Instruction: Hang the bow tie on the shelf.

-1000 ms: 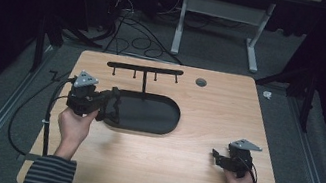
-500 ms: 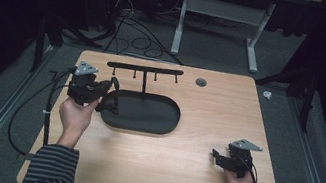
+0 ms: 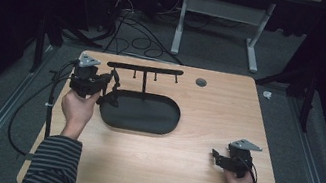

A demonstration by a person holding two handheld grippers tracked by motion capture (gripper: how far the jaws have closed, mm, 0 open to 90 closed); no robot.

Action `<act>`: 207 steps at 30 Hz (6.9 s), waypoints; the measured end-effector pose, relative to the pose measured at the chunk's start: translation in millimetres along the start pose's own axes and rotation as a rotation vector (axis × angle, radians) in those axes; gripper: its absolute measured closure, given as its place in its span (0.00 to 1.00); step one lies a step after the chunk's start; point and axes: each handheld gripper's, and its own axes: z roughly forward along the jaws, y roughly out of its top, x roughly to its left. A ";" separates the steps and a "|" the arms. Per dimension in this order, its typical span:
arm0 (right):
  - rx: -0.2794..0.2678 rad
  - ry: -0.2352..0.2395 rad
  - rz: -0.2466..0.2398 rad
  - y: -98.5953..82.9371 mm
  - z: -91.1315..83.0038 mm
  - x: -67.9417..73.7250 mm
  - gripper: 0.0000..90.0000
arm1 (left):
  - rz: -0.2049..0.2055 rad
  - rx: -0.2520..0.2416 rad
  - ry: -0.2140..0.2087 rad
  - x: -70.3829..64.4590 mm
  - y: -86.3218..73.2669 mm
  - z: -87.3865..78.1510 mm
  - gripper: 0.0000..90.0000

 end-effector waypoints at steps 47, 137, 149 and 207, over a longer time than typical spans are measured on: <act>-0.001 0.002 0.001 0.0 0.0 -0.1 0.33 | 0.011 0.019 0.091 5.2 7.4 24.7 0.92; -0.001 0.005 0.004 0.0 0.0 -0.1 0.33 | -0.076 -0.045 0.015 15.1 -42.2 -43.3 0.59; -0.001 0.004 0.003 0.0 -0.1 -0.1 0.33 | -0.066 -0.046 0.026 13.8 -47.1 -48.1 0.59; 0.000 0.001 -0.002 0.0 0.1 0.2 0.33 | -0.104 -0.066 -0.023 -2.4 -90.9 -65.1 0.58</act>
